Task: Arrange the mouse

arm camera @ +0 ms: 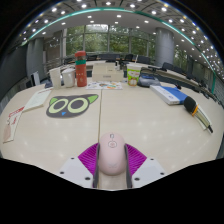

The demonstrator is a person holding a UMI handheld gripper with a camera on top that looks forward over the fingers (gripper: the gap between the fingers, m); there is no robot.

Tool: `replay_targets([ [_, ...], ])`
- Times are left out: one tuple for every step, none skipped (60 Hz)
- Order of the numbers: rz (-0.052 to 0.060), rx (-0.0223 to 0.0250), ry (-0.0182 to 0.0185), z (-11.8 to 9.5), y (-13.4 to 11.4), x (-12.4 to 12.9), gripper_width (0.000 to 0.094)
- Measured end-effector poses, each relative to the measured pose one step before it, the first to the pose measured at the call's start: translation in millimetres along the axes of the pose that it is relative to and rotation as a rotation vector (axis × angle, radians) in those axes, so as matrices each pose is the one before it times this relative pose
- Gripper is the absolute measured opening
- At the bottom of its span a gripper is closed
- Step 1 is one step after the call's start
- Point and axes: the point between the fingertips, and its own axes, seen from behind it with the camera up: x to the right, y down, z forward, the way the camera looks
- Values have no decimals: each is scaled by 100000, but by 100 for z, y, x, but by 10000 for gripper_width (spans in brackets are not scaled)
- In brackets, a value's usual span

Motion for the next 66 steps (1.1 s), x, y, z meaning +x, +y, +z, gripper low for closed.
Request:
replay_targets([
  [-374, 9, 34, 4, -41, -6, 370],
  [-289, -158, 29, 20, -9, -45, 361],
  [-100, -141, 33, 2, -7, -32, 349],
  [-100, -169, -27, -10, -10, -23, 347],
  [-139, -306, -252, -2, -9, -72, 345],
  [-133, -201, -260, -3, -84, -57, 345],
  [183, -126, 5, -38, -79, -1, 345],
  [459, -34, 66, -92, -118, 10, 345],
  [377, -26, -108, -161, -140, -40, 345],
  [299, 221, 30, -175, -255, -21, 345],
  [286, 724, 709, -256, -393, 169, 345],
  [168, 1029, 1206, -295, -517, 276, 345],
  [-231, 693, 784, -335, -467, 110, 345],
  [-286, 491, 352, -322, -511, 4, 345],
  [118, 690, 285, -372, -609, 36, 345],
  [706, 1281, 662, -389, -796, 136, 345],
  [863, 1558, 695, -395, -919, 111, 345],
  [475, 1365, 233, -384, -917, 11, 345],
  [219, 1164, 87, -321, -954, -72, 345],
  [134, 1180, 246, -323, -963, -10, 345],
  [432, 1531, 507, -244, -1200, 146, 345],
  [507, 1715, 360, -313, -1033, -26, 345],
  [419, 1683, 61, -267, -1143, -167, 346],
  [299, 1534, -217, -201, -1119, -224, 346],
  [195, 1330, -143, -110, -1102, -257, 346],
  [268, 1434, 142, -68, -1139, -275, 346],
  [297, 1396, 1, -9, -1086, -307, 345],
  [190, 1299, -241, -24, -1164, -446, 345],
  [121, 1160, -556, 77, -916, -482, 345],
  [12, 777, -795, 309, -911, -434, 345],
  [88, 904, -637, 221, -796, -580, 344],
  [81, 752, -642, 246, -699, -608, 345],
  [78, 850, -703, 170, -572, -799, 345],
  [25, 480, -998, 356, -497, -764, 344],
  [-19, 356, -1086, 417, -413, -787, 344],
  [-50, 226, -943, 499, -303, -753, 343],
  [-123, 167, -622, 515, -69, -845, 343],
  [-325, -392, -697, 812, -330, -509, 344],
  [-362, -444, -799, 676, 7, -703, 344],
  [-450, -734, -913, 729, 139, -754, 343],
  [-267, -685, -1060, 579, 416, -986, 344],
  [-45, -858, -993, 790, 289, -749, 343],
  [110, -853, -908, 787, 344, -707, 343],
  [8, -1011, -929, 848, 404, -702, 344],
  [-252, -880, -696, 883, 839, -914, 344],
  [-379, -1571, -563, 765, 137, -472, 343],
  [-441, -1330, -497, 890, 523, -520, 343],
  [-445, -1454, -377, 860, 588, -486, 344],
  [-403, -1478, -405, 965, 851, -505, 343],
  [-267, -1779, -288, 848, 694, -420, 344],
  [-122, -1718, -294, 839, 691, -378, 343],
  [-44, -1545, -299, 790, 656, -343, 344],
  [-79, -1167, -284, 971, 684, -383, 345],
  [-72, -1202, -18, 609, 513, -284, 344],
  [-115, -1195, 12, 688, 526, -154, 344],
  [-175, -1161, 166, 629, 498, -119, 345],
  [-211, -1190, 312, 584, 499, -49, 345],
  [-214, -1133, 256, 542, 480, -67, 345],
  [-121, -1129, -34, 622, 458, -41, 346],
  [-65, -854, 114, 355, 384, -131, 346],
  [62, -970, 102, 433, 385, -47, 348],
  [111, -821, 167, 536, 508, -1, 354],
  [321, -1222, 290, 311, 437, -20, 373],
  [376, -1211, 231, 321, 392, 18, 385],
  [481, -1101, 10, 299, 375, -15, 402],
  [595, -1035, 10, 237, 342, -22, 415],
])
